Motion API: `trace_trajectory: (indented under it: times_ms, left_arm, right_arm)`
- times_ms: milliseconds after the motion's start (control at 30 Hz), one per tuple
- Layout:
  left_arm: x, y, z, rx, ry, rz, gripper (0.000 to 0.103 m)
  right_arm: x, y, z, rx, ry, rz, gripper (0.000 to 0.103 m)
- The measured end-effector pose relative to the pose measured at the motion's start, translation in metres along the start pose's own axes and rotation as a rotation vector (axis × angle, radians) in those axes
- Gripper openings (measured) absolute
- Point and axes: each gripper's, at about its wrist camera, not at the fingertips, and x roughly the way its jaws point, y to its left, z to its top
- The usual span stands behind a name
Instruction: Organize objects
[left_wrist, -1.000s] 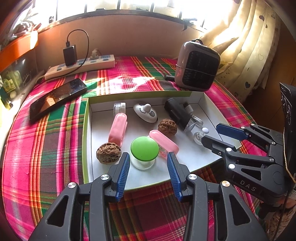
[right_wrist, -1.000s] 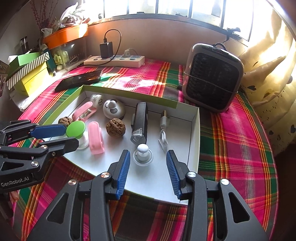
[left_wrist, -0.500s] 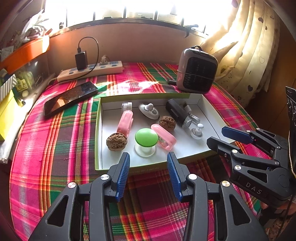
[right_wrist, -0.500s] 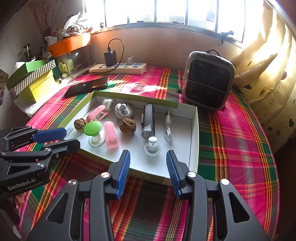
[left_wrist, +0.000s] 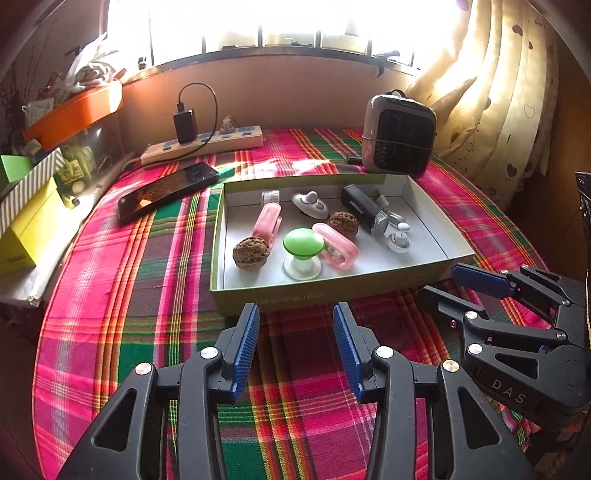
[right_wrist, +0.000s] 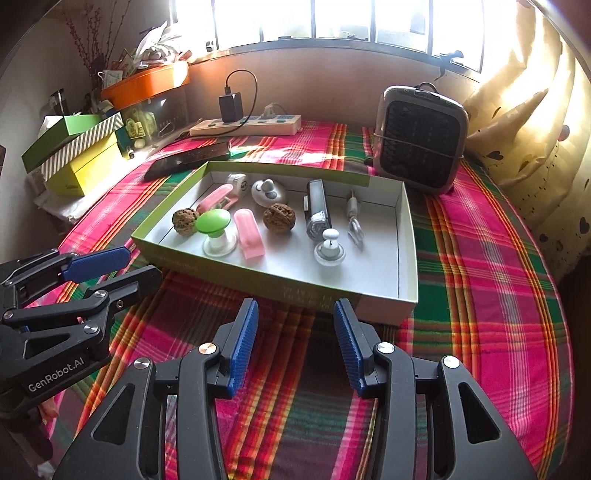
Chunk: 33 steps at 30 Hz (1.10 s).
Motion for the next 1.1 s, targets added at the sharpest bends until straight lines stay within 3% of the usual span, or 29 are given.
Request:
trace_trajectory:
  times_ms: [400,667,1100]
  left_arm:
    - [0.012,-0.006,-0.027,0.001,0.074,-0.002,0.040]
    - [0.014,-0.007,-0.034,-0.002,0.085,0.005,0.040]
    - [0.017,-0.009,-0.035,-0.032,0.064,0.036,0.042]
  right_arm:
    - [0.007,0.005,-0.018,0.017,0.047,-0.006,0.049]
    - [0.009,0.003,-0.026,0.031,0.065,-0.029,0.050]
    - [0.004,-0.003,-0.033,0.057,0.069,-0.068,0.062]
